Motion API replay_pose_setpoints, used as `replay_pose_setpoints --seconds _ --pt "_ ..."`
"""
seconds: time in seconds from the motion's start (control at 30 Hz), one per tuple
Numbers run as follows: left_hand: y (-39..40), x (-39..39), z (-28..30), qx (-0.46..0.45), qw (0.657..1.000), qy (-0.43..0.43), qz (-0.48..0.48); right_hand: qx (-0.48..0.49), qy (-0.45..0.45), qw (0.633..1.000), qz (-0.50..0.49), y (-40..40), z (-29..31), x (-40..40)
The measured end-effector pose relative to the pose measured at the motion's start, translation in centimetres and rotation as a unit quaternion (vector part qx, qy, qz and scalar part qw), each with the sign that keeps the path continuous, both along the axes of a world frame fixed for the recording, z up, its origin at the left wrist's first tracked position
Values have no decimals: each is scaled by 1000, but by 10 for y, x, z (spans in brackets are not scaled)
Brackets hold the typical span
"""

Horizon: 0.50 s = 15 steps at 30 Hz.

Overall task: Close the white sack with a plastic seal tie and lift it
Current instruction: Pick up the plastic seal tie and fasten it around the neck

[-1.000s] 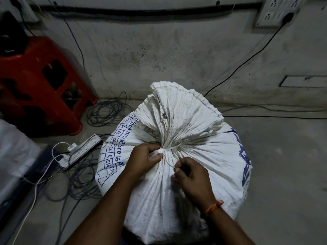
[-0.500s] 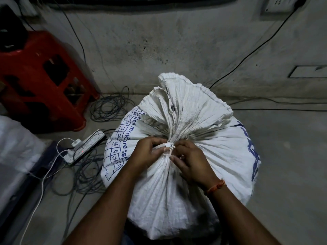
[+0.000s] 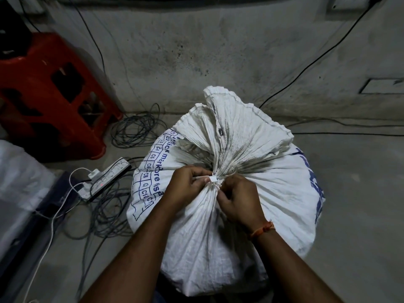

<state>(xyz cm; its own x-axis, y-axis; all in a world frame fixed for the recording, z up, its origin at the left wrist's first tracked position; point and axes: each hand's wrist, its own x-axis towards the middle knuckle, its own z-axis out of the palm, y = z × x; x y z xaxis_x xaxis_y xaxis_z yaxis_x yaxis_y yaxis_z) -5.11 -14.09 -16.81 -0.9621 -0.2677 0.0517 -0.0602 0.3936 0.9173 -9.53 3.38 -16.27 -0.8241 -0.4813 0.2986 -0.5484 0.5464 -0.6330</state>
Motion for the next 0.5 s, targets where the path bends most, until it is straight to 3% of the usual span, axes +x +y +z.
replay_pose_setpoints --seconds 0.5 --pt "4 -7 -2 54 998 -4 18 -76 -63 995 -36 -14 11 2"
